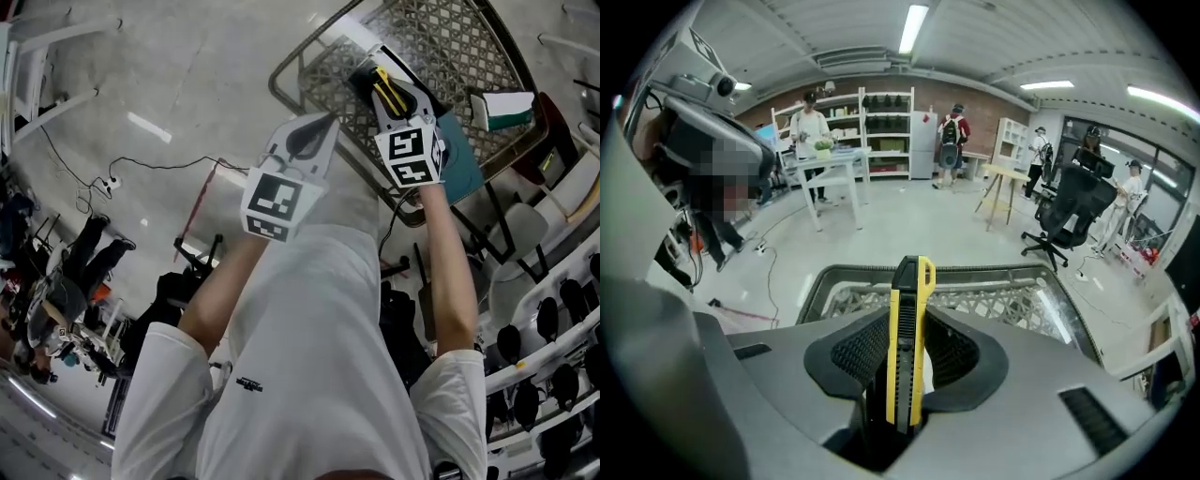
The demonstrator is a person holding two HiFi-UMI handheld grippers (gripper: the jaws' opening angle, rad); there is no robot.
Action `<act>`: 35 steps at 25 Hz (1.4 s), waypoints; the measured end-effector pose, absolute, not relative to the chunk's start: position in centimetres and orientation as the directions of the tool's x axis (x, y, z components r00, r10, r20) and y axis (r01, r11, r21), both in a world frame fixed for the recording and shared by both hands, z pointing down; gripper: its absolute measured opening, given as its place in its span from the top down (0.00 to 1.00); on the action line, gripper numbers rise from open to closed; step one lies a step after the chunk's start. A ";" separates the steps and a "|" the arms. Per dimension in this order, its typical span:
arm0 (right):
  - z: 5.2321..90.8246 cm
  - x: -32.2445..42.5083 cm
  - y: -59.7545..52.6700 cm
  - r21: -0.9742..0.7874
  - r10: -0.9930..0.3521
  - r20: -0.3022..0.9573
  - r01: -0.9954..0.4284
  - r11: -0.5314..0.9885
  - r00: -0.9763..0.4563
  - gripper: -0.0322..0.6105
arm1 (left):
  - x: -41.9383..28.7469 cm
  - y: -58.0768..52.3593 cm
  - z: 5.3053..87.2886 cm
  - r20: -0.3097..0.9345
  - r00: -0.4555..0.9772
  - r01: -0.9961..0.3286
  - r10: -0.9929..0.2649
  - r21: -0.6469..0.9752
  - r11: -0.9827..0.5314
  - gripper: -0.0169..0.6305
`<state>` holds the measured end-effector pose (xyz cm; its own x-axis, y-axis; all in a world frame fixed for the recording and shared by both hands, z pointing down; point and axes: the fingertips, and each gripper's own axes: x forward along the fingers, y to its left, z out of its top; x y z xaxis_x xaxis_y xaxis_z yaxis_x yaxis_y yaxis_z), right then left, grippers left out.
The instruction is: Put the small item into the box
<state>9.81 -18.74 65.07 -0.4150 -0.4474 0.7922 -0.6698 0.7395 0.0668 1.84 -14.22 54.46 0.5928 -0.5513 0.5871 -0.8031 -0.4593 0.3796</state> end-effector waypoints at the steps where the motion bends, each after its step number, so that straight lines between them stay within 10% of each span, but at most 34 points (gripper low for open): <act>1: 65.8 9.9 -18.7 0.065 -0.429 0.807 -0.661 0.747 -0.405 0.79 | 1.9 -14.2 54.8 0.589 0.595 -0.802 -0.547 0.386 -0.456 0.97; 35: 77.5 11.4 -18.5 0.010 -0.154 0.959 -0.518 0.856 -0.236 0.78 | 1.7 -14.7 59.3 0.630 0.570 -0.820 -0.527 0.392 -0.417 0.97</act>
